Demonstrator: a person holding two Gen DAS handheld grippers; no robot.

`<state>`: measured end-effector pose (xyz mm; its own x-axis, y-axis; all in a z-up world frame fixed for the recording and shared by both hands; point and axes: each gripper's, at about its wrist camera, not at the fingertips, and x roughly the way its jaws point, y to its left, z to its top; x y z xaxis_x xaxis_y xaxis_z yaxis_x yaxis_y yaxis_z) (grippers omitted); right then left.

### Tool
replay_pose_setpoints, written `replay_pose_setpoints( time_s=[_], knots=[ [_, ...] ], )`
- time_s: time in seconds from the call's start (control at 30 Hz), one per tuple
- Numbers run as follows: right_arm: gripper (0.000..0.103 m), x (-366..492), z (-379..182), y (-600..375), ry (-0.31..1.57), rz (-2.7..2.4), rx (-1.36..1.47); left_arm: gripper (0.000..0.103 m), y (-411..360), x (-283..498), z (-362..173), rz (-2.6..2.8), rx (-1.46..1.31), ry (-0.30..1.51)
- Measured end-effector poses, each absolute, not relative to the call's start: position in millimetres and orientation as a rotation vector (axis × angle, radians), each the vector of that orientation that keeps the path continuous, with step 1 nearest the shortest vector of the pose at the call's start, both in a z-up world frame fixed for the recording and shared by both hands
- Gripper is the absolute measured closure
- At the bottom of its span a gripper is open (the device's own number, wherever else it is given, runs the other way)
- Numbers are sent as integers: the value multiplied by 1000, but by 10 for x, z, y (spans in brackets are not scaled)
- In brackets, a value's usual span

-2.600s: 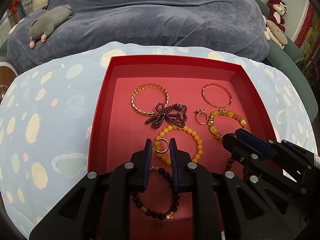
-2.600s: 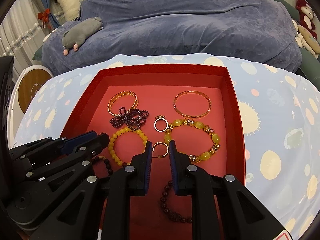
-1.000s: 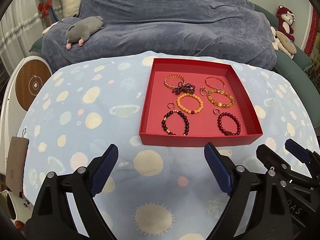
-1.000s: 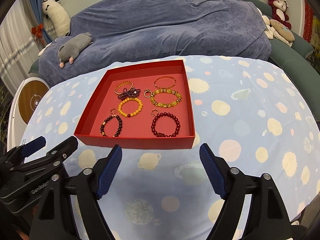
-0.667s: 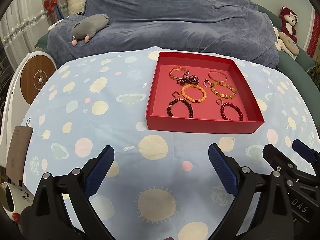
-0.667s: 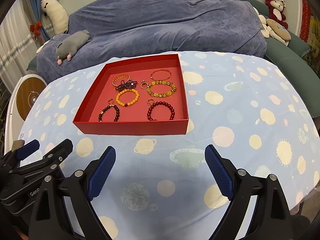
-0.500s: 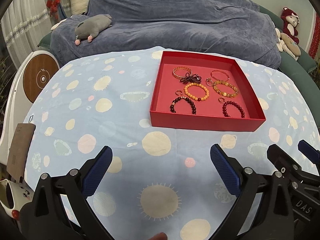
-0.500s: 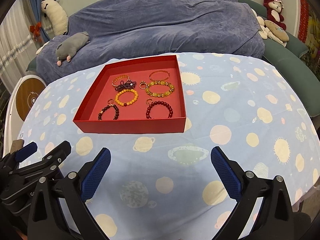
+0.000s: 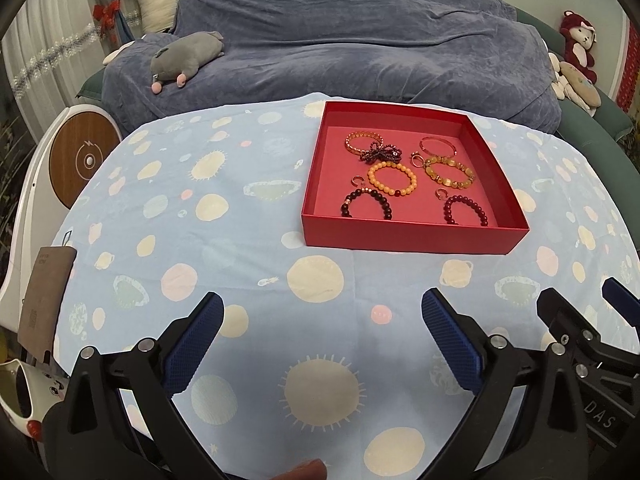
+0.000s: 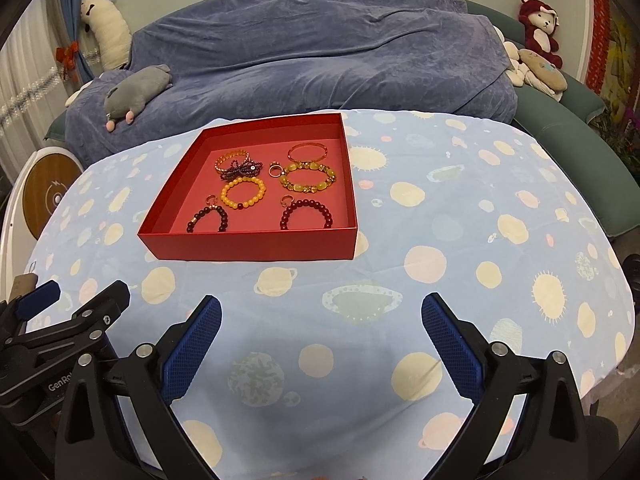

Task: Organize jewelry

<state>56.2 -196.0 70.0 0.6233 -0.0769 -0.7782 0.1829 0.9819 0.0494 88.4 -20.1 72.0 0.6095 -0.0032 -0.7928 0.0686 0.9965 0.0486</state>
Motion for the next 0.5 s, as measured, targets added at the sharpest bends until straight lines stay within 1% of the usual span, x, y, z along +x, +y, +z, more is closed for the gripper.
replay_pose_setpoints(
  time_s=[0.5],
  knots=[
    [6, 536, 675, -1955, 886, -154, 129, 8, -207, 889, 721, -37, 78, 919]
  ],
)
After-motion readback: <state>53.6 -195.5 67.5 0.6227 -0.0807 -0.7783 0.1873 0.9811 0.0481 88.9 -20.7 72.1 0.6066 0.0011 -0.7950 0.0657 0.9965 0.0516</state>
